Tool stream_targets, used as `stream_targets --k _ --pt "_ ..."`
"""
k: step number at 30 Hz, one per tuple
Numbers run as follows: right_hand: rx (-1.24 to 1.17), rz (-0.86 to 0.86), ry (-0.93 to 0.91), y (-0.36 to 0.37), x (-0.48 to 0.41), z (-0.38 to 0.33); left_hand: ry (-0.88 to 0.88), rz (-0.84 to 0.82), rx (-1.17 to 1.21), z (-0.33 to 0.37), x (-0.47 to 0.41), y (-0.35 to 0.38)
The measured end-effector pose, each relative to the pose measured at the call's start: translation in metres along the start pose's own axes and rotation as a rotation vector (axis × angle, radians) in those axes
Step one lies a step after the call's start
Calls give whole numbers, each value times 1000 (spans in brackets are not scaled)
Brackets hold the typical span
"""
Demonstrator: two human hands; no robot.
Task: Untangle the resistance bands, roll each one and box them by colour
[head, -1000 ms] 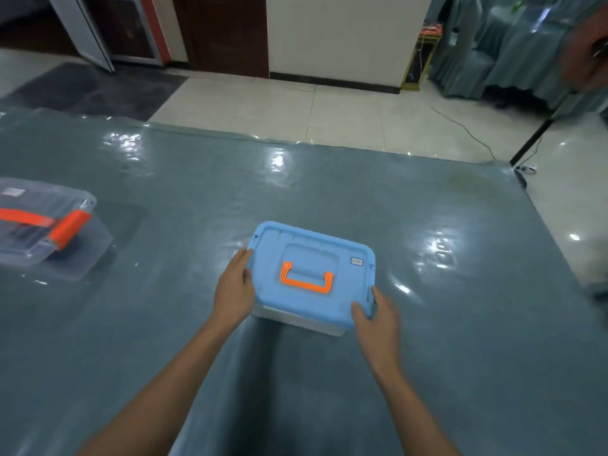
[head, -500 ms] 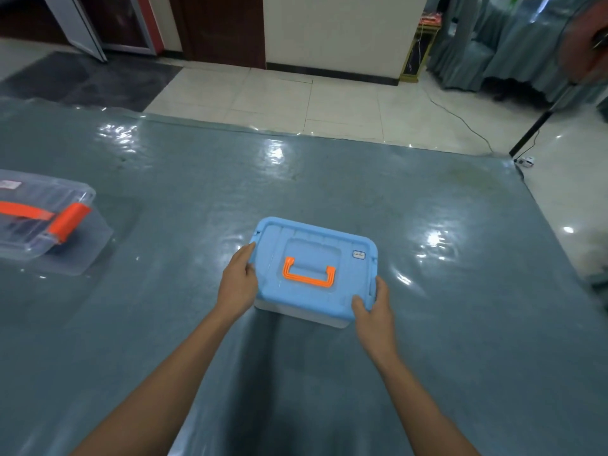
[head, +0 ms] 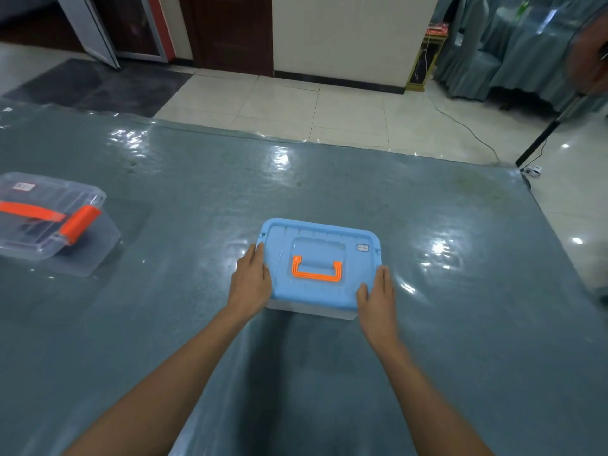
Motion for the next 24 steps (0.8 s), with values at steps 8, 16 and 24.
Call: stream_targets --k 8,16,24 --pt "507 -83 -383 41 26 -55 424 -66 -493 47 26 22" --pt "547 -49 -368 44 25 -53 454 -43 -537 46 23 24" --pt "589 -157 -336 41 26 -59 406 -185 -557 50 23 23"
Point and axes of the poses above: each hand's wrist, its own x-axis away from the middle knuckle, its own y-axis out of the palm, z = x × y, the point moved 10 cm from there along -x, towards the middle knuckle, and after that the axes turned 1 degree about -x, right-handed, at the moved point
